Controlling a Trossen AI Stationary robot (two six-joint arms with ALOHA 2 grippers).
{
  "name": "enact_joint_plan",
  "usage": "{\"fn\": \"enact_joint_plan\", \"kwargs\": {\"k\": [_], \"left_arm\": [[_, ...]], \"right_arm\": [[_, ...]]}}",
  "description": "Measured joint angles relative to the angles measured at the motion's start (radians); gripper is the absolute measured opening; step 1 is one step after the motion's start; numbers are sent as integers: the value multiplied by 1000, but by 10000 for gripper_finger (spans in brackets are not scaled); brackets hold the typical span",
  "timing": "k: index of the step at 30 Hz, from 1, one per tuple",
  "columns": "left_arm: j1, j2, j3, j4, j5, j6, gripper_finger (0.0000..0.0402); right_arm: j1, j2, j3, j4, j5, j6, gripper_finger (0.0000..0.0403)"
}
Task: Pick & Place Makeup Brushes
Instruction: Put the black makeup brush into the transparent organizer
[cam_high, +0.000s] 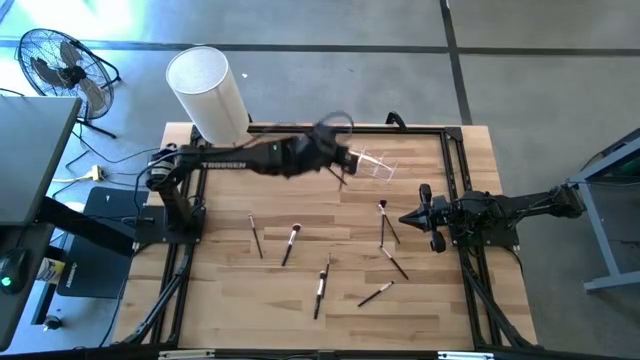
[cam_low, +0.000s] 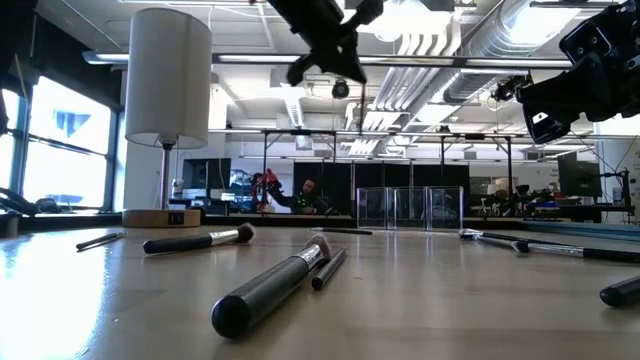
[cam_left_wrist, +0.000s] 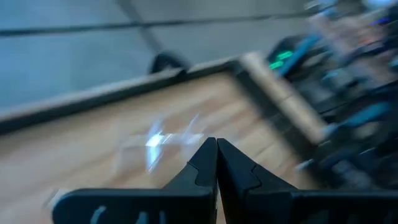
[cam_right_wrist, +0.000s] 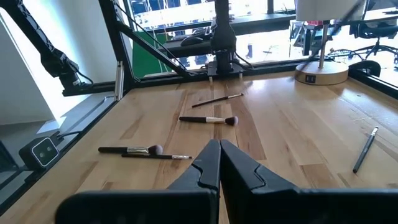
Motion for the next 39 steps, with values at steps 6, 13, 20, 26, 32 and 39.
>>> {"fn": "enact_joint_plan", "kwargs": {"k": [6,13,20,26,32,39], "left_arm": [[160,80,-4,275,263,148,0],[274,205,2,479,413,189,0],[327,257,5,533,474,256,0],[328,279,4,511,520,313,0],[327,289,-3,454,543,424,0],[329,286,-1,445,543,429,0]], "right_arm": [[0,0,0,0,0,0,0],[0,0,0,0,0,0,0],[0,0,0,0,0,0,0],[0,0,0,0,1,0,0],[0,0,0,0,3,0,0],[0,0,0,0,3,0,0]]}}
